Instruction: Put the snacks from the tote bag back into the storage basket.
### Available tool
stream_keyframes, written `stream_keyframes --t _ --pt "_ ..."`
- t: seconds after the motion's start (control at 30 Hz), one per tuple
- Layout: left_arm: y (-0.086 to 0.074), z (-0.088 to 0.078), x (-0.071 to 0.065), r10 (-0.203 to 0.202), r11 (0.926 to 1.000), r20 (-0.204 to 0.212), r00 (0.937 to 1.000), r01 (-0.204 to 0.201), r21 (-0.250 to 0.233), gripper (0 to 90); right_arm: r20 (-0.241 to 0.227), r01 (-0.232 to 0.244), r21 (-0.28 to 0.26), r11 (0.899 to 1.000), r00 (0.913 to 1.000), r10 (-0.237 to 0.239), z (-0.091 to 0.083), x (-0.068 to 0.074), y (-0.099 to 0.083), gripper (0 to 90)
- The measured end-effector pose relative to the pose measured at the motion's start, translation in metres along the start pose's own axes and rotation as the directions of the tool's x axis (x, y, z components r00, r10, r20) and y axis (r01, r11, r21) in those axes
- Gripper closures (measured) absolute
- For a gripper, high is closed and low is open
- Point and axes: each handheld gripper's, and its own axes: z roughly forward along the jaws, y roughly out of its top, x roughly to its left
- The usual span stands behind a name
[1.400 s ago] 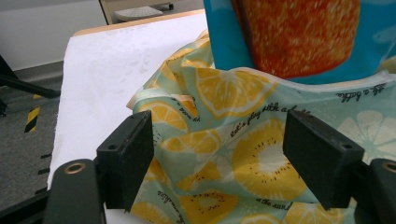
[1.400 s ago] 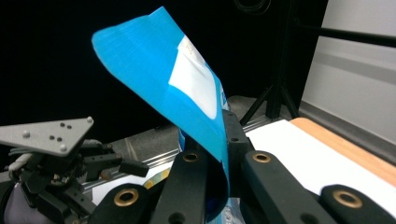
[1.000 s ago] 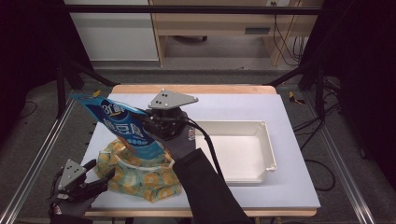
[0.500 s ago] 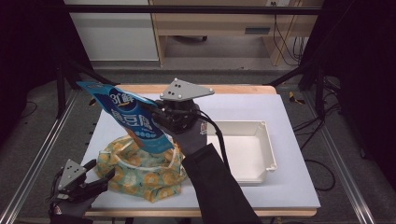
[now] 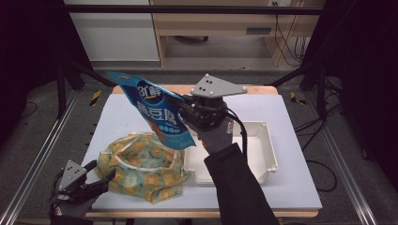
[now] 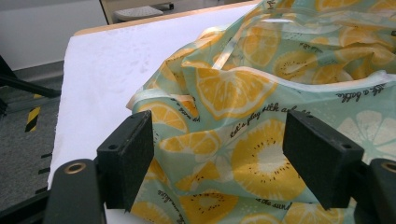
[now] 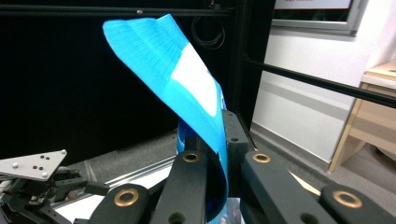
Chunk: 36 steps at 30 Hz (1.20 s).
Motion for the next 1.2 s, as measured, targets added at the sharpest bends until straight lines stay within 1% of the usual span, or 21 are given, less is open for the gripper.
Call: stream_keyframes --t 0.07,0.27,0.37,0.53,0.7,0.8,0.9,0.97,1.1,1.2 --pt "0.000 0.000 0.000 0.000 1.0000 0.000 1.0000 0.000 0.000 24.7 0.012 -0.007 -0.002 1.000 0.9999 0.007 -0.006 -0.005 -0.001 89.9" --pt "0.000 0.000 -0.001 0.001 1.0000 0.001 1.0000 -0.001 0.001 24.7 0.058 -0.009 0.002 1.000 0.9983 0.009 -0.024 -0.017 -0.007 89.9" --pt "0.000 0.000 -0.001 -0.001 1.0000 -0.001 1.0000 0.001 -0.001 24.7 0.079 -0.020 -0.001 1.000 0.9967 0.020 -0.036 -0.025 -0.011 89.9" --pt "0.000 0.001 -0.001 0.002 1.0000 -0.002 1.0000 -0.002 0.001 24.7 0.106 -0.018 0.005 1.000 0.9942 0.017 -0.053 -0.034 -0.018 89.9" --pt "0.000 0.000 -0.001 0.001 1.0000 -0.003 1.0000 -0.001 0.001 24.7 0.130 -0.039 0.005 0.999 0.9908 0.038 -0.069 -0.043 -0.028 89.9" --pt "0.000 0.001 -0.001 0.007 1.0000 -0.003 1.0000 -0.007 0.003 24.7 0.142 -0.041 0.015 0.999 0.9891 0.038 -0.076 -0.047 -0.036 89.9" --pt "0.000 0.001 -0.001 0.004 1.0000 -0.003 1.0000 -0.004 0.002 24.7 0.157 -0.046 0.022 0.999 0.9866 0.041 -0.081 -0.050 -0.045 89.9" --pt "0.000 0.001 -0.001 0.007 1.0000 -0.004 1.0000 -0.007 0.003 24.7 0.159 -0.059 0.022 0.998 0.9857 0.055 -0.085 -0.052 -0.052 89.9" --pt "0.000 0.001 -0.001 0.007 1.0000 -0.004 1.0000 -0.007 0.004 24.7 0.159 -0.076 0.029 0.997 0.9847 0.070 -0.088 -0.056 -0.066 89.9" --pt "0.000 0.001 -0.002 0.007 1.0000 -0.005 1.0000 -0.007 0.004 24.8 0.164 -0.084 0.036 0.996 0.9834 0.077 -0.087 -0.056 -0.077 89.9"
